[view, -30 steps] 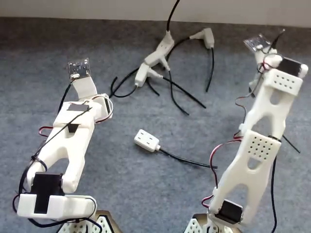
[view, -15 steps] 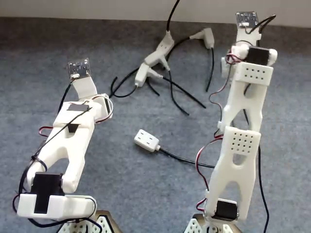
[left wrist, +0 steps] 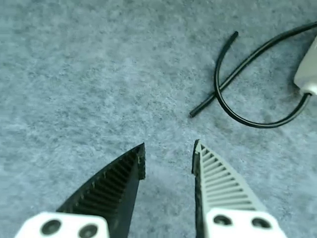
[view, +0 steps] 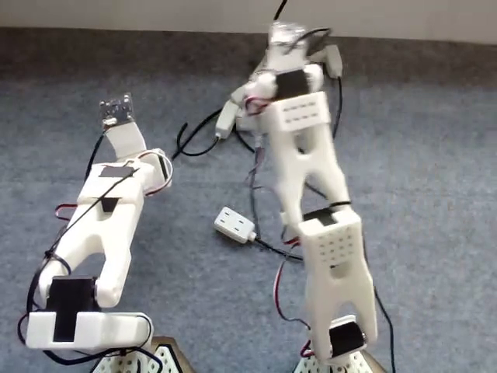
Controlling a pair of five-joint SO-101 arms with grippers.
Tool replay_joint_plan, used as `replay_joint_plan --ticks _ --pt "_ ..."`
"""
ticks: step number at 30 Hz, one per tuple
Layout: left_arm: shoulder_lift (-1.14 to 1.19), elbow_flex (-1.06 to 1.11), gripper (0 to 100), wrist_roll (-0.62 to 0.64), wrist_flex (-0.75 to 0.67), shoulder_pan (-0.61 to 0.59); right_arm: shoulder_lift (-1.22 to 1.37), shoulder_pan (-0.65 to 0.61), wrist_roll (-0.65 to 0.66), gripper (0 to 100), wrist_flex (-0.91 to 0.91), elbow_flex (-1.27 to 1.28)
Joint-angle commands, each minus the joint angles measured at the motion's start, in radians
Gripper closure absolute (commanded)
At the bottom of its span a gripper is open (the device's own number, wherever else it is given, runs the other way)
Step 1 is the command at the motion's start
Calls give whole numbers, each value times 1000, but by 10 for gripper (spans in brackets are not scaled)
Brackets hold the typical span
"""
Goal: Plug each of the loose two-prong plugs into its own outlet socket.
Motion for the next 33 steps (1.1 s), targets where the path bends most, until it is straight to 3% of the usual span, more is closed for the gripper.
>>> replay_joint_plan --ticks 1,4,10,14,20,24,28,33 --pt "-42 -47 829 9 -14 -82 -85 -189 -52 975 28 -2" --pt "-42 -93 829 9 -11 -193 -85 -274 -127 975 -39 2" --pt "-33 -202 829 9 -14 -461 -41 -364 -408 975 -216 4" --pt "-33 -239 829 9 -14 -556 53 -430 -486 975 -328 4" --pt "-33 -232 829 9 -14 -578 252 -503 -562 933 -432 -1" --pt "-33 -232 829 9 -14 -573 303 -492 -595 835 -432 -2" --pt "-38 -239 829 9 -9 -572 277 -456 -592 820 -420 -36" --pt "-42 -268 825 5 89 -507 193 -417 -405 819 -312 -236"
